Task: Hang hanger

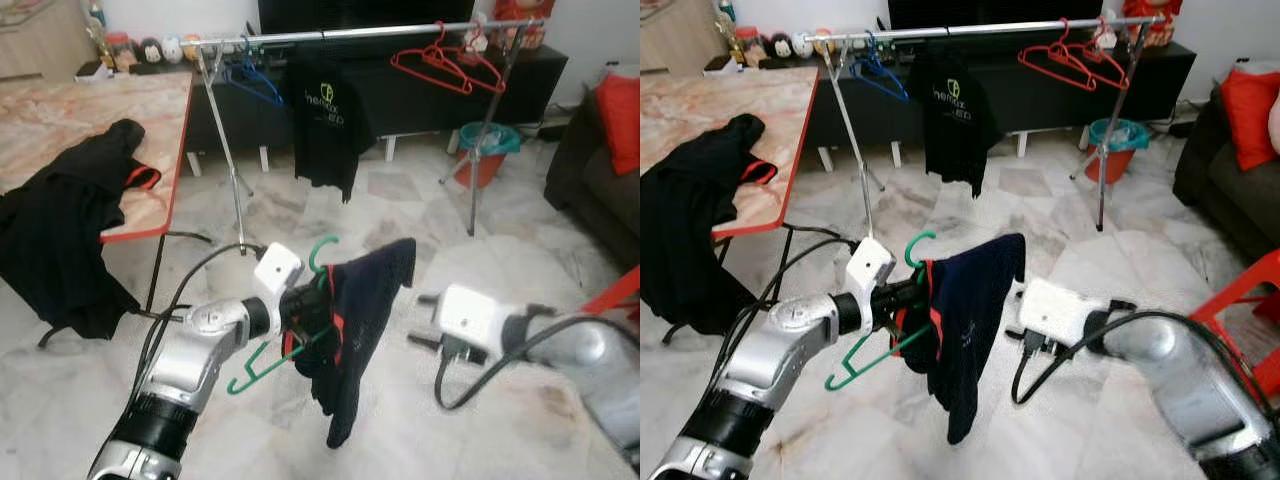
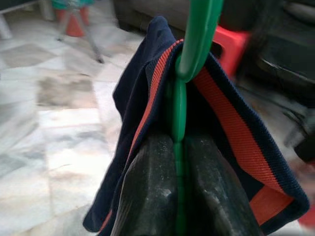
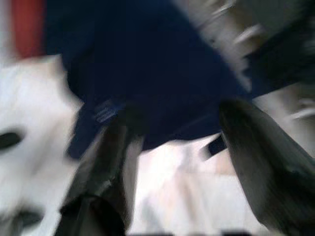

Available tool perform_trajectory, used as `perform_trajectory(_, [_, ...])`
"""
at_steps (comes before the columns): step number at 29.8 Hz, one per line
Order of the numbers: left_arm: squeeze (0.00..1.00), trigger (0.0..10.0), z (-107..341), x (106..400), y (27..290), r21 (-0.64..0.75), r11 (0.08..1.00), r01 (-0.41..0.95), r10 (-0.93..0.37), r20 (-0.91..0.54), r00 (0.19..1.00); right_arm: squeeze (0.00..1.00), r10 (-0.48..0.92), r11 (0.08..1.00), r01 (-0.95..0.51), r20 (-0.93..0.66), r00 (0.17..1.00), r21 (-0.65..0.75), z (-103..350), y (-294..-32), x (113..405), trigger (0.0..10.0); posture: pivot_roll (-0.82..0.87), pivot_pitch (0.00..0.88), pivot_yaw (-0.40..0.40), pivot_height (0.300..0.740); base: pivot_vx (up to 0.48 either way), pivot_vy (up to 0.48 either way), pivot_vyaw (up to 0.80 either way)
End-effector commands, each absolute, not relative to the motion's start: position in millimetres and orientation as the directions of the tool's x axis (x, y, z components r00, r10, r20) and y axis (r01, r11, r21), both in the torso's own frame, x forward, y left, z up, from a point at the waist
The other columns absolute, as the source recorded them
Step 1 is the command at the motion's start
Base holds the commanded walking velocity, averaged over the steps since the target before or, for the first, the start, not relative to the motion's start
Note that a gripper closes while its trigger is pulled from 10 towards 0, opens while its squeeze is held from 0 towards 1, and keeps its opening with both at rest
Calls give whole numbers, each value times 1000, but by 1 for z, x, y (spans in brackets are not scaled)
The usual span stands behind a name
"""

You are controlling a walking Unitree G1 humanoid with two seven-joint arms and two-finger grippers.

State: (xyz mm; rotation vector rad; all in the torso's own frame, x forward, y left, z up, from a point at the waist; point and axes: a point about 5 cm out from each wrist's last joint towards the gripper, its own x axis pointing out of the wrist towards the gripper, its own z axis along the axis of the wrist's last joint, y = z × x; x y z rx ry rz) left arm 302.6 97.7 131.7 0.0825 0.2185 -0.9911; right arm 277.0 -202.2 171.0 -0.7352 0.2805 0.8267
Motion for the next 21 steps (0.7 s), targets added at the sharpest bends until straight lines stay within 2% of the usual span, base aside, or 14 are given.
perform_trajectory(1, [0,10000,142,297,94,-19,480,877,-865,-178,469,0,605,455,-742,-440,663,-492,183,-202,279,10000,1,22,17,740,0,0,0])
perform_trajectory(6, [0,10000,142,290,100,-2,419,908,-889,-208,409,0,657,410,-780,-439,612,-473,184,-200,278,10000,1,14,20,740,0,0,0])
perform_trajectory(7, [0,10000,141,286,103,3,378,926,-900,-234,368,0,708,385,-818,-432,559,-428,183,-198,275,10000,0,7,23,740,0,0,0])
perform_trajectory(12, [0,10000,142,280,106,-7,305,952,-922,-253,294,0,787,286,-908,-466,404,-304,171,-194,263,10000,4,3,23,740,0,0,0])
perform_trajectory(16, [0,10000,140,274,102,-21,243,970,-937,-263,229,0,767,289,-922,-514,385,-259,154,-197,268,10000,5,4,24,740,0,0,0])
perform_trajectory(17, [0,10000,140,274,101,-23,240,971,-938,-263,225,27,774,287,-926,-510,375,-247,153,-197,268,10000,5,8,25,740,0,0,0])
perform_trajectory(18, [0,10000,142,273,100,-29,226,974,-943,-258,211,1000,798,280,-935,-489,352,-216,155,-196,268,10000,6,13,26,740,0,0,0])
perform_trajectory(21, [0,10000,144,271,99,-33,193,981,-950,-256,178,1000,815,263,-943,-475,330,-204,158,-194,269,10000,7,18,26,740,0,0,0])
